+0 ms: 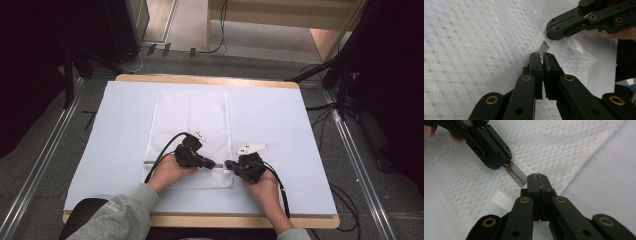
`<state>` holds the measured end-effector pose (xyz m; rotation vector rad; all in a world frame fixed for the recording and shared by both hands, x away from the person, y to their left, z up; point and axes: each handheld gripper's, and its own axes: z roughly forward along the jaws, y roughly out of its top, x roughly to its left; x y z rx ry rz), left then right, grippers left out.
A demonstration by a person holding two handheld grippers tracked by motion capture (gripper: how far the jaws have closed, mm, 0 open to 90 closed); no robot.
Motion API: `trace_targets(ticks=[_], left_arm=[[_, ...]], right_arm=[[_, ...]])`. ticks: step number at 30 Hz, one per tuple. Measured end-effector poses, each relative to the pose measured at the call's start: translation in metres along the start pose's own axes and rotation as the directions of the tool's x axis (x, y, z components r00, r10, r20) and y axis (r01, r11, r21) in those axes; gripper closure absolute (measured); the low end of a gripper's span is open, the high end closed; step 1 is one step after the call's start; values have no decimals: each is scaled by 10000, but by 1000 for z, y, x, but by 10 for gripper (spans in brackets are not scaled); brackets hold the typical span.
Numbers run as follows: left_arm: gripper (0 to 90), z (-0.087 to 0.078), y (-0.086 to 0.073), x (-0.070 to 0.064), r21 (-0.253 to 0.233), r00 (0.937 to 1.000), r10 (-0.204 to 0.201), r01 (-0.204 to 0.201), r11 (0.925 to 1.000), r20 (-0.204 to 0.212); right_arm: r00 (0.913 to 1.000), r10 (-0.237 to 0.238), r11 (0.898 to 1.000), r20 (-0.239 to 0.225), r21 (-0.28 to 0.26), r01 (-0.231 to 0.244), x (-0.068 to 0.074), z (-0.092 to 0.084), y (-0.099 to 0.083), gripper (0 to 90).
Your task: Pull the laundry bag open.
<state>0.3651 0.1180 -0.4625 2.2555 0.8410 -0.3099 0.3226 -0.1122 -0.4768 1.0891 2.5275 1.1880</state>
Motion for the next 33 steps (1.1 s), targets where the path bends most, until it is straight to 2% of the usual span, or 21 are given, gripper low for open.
trace_targets(ticks=[8,17,23,26,33], left_arm=[[881,-7,-3,4,77,9999,-86,87,9999,-73],[881,-25,-11,11,111,9994,-284,286,9995,-185],[881,-34,-17,13,217,9996,-181,185,9996,-226],[881,-41,-22,15,110,9993,-294,296,9995,-226],[881,-50,-27,20,71,9991,-346,348,9994,-230]], right_arm=[[10000,40,10000,-33,33,-40,-1,0,0,900],[9999,82,10000,-81,43,-81,-2,0,1,900],[9999,88,10000,-125,26,-88,-2,0,0,900],[9996,229,9997,-189,-42,-230,-3,0,-1,900],[9999,107,9999,-112,-22,-107,-3,0,0,900]])
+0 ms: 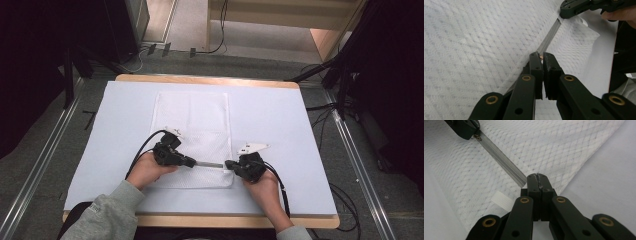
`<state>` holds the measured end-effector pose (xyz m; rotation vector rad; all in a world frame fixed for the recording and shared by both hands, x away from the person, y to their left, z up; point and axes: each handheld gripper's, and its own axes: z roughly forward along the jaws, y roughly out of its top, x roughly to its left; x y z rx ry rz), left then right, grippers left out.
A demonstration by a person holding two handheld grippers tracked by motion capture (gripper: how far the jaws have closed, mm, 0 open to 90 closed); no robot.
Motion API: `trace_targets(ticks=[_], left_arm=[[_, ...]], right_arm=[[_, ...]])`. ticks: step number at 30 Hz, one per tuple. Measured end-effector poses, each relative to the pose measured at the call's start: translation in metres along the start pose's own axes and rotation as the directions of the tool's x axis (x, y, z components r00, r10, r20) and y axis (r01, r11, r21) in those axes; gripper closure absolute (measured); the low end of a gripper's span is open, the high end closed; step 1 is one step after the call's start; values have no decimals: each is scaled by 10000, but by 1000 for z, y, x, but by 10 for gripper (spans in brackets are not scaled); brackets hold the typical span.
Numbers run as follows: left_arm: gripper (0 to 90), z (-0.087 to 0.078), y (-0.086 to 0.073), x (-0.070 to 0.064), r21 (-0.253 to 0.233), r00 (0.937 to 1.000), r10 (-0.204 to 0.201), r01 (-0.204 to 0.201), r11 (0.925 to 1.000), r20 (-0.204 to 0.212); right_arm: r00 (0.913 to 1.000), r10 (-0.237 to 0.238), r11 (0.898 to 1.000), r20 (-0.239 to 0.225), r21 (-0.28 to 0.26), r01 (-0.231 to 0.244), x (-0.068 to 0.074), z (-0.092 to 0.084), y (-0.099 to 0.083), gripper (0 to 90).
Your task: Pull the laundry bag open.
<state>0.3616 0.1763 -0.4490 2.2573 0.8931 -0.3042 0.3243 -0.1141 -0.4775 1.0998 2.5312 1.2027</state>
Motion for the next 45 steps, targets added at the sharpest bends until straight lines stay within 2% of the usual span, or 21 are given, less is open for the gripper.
trace_targets(ticks=[5,17,24,27,31,37,45], left_arm=[[880,-4,-2,3,-40,9999,-97,97,9999,68],[881,-24,-14,12,-145,9996,-267,265,9995,-124],[880,-39,-26,20,-172,9984,-378,372,9992,-419],[880,-46,-31,23,-312,9979,-456,442,9985,-466],[880,-51,-35,25,-272,9975,-470,457,9986,-519],[880,-57,-41,30,-306,9959,-685,667,9973,-595],[881,-71,-54,39,-342,9906,-1206,1186,9924,-647]], right_arm=[[10000,22,10000,-37,-32,-22,0,0,0,900],[10000,53,10000,-50,-32,-53,0,0,0,900],[9999,117,9999,-92,-24,-117,0,0,-1,900],[9999,111,9999,-97,-29,-111,-1,0,-1,900],[9999,113,9999,-108,-26,-113,-1,0,-1,900],[9999,100,9999,-120,-7,-100,-1,0,0,900],[9999,24,10000,-138,30,-24,-1,0,0,900]])
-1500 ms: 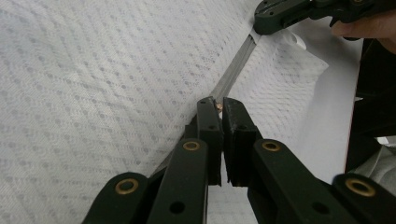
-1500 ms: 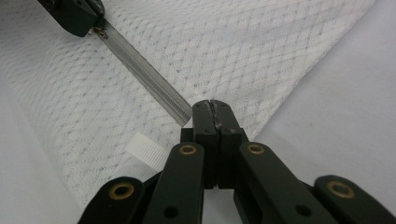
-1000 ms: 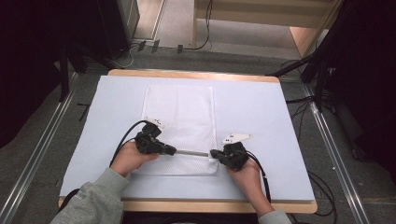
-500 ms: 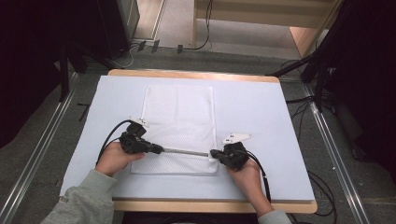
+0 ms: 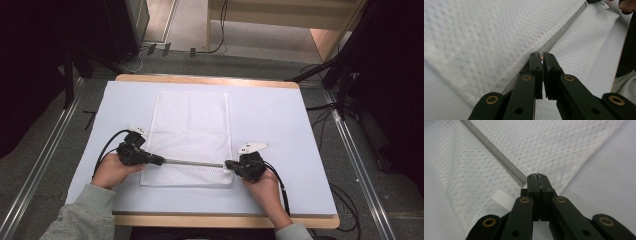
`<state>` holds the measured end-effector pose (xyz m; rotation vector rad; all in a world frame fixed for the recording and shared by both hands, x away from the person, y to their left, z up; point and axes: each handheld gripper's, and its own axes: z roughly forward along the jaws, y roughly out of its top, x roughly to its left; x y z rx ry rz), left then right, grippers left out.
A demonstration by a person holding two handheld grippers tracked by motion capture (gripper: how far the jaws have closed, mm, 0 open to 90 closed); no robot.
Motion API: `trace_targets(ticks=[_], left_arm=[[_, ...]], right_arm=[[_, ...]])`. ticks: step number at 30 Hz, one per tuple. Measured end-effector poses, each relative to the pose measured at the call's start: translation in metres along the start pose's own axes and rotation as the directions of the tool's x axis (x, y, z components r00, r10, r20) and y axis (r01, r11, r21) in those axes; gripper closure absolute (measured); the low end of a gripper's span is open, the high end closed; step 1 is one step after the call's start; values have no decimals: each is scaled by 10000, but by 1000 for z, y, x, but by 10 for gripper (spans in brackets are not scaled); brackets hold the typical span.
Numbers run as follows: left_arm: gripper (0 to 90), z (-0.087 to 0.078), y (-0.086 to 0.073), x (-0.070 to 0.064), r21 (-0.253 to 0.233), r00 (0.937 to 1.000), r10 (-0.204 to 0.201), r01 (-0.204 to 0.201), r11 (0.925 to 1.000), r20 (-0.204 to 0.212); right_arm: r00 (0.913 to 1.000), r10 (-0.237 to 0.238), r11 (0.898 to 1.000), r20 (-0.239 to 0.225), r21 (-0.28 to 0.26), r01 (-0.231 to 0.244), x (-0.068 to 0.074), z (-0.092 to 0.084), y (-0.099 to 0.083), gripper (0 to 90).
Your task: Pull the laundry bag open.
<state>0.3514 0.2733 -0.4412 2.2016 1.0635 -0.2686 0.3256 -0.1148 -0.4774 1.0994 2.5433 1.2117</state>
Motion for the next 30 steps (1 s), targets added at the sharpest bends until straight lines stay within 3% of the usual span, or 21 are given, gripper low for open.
trace_targets(ticks=[8,14,16,17,18,20,28,29,30], left_arm=[[881,-14,-13,10,-193,9994,-339,340,9992,76],[881,-24,-22,17,-352,9978,-619,610,9975,-255],[881,-27,-25,19,-421,9976,-670,662,9969,-187],[881,-28,-26,19,-434,9966,-693,674,9968,-435],[881,-29,-28,20,-492,9969,-737,724,9962,-263],[881,-31,-29,20,-519,9962,-713,687,9963,-493],[881,-33,-32,20,-528,9949,-820,789,9955,-582],[881,-33,-32,20,-511,9929,-779,735,9960,-898],[881,-33,-32,20,-554,9927,-824,778,9954,-876]], right_arm=[[10000,9,10000,-6,64,-9,0,0,1,900],[9999,53,9998,-111,168,-51,-1,0,2,900],[9999,20,9998,-127,177,-17,-1,0,2,900],[9999,-1,9998,-129,182,4,-1,0,2,900],[9999,4,9998,-124,181,-2,-1,0,2,900],[9999,-4,9999,-119,156,6,-1,1,2,900],[10000,-45,9998,-84,184,47,0,1,3,900],[9999,-55,9998,-88,181,56,-1,1,3,900],[9999,-42,9998,-94,192,44,0,1,3,900]])
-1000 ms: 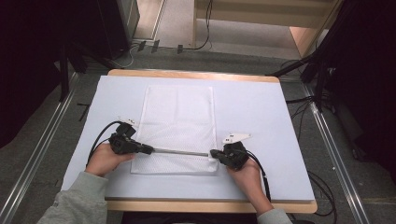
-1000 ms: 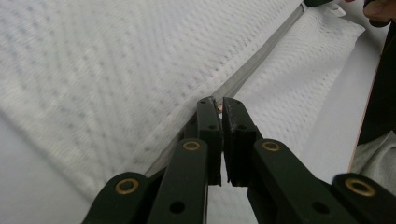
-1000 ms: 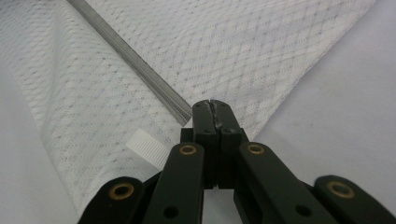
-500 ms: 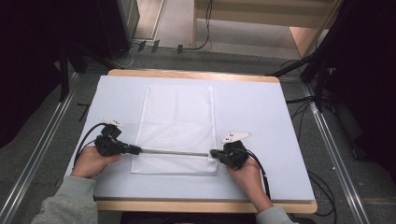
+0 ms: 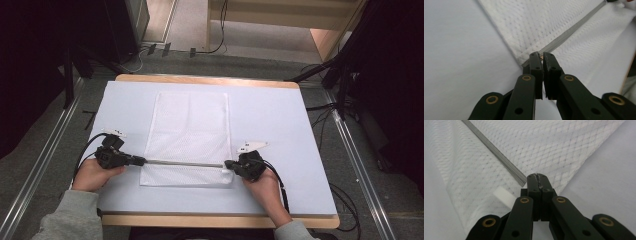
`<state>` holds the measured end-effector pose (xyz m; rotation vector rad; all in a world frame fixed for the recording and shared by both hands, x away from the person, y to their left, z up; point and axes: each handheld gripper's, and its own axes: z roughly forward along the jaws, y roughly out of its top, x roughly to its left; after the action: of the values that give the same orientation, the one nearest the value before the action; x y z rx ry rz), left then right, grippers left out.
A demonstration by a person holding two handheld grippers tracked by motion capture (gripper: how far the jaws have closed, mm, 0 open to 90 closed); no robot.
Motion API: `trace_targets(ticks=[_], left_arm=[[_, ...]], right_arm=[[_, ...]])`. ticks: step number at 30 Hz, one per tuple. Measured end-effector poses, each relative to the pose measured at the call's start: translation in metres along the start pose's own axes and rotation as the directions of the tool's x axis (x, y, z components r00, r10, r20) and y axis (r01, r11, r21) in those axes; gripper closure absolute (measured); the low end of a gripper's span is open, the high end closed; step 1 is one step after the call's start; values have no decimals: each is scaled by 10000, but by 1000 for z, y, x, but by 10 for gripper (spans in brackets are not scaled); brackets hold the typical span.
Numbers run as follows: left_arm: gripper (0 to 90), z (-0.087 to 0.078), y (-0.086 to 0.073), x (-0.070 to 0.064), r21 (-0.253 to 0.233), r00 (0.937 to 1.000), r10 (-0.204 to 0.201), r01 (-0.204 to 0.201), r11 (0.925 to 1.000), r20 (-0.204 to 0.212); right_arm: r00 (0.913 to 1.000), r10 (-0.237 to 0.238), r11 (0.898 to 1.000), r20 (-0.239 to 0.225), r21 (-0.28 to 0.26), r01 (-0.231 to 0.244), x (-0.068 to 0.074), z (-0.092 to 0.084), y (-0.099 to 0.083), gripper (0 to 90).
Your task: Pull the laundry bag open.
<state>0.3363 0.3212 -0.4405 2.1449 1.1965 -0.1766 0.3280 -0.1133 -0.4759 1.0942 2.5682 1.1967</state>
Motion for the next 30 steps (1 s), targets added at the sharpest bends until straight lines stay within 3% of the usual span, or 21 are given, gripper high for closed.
trace_targets(ticks=[5,12,16,20,22,25,30], left_arm=[[880,0,-2,1,-87,9999,-107,108,9999,131],[859,1,-2,-4,-197,9991,401,-399,9990,123],[728,-2,-2,-6,-501,9976,694,-689,9964,84],[605,-8,-1,-11,-919,9919,1244,-1261,9877,-244],[565,-11,-1,-11,-1048,9904,1292,-1336,9855,-482],[487,-15,-1,-7,-1356,9875,1279,-1397,9809,-921],[424,-19,-2,4,-1562,9894,825,-1008,9826,-1193]], right_arm=[[10000,-1,10000,-14,60,1,0,0,1,900],[9994,345,9987,-47,386,-343,-1,0,5,900],[9976,495,9975,-474,531,-470,-1,-2,10,839],[9985,275,9996,-471,45,-274,-3,-11,14,752],[9992,229,9995,-316,-216,-236,-7,-18,14,683],[9990,426,9974,-136,-583,-433,-17,-29,12,611],[9977,681,9949,70,-756,-673,-32,-40,6,536]])
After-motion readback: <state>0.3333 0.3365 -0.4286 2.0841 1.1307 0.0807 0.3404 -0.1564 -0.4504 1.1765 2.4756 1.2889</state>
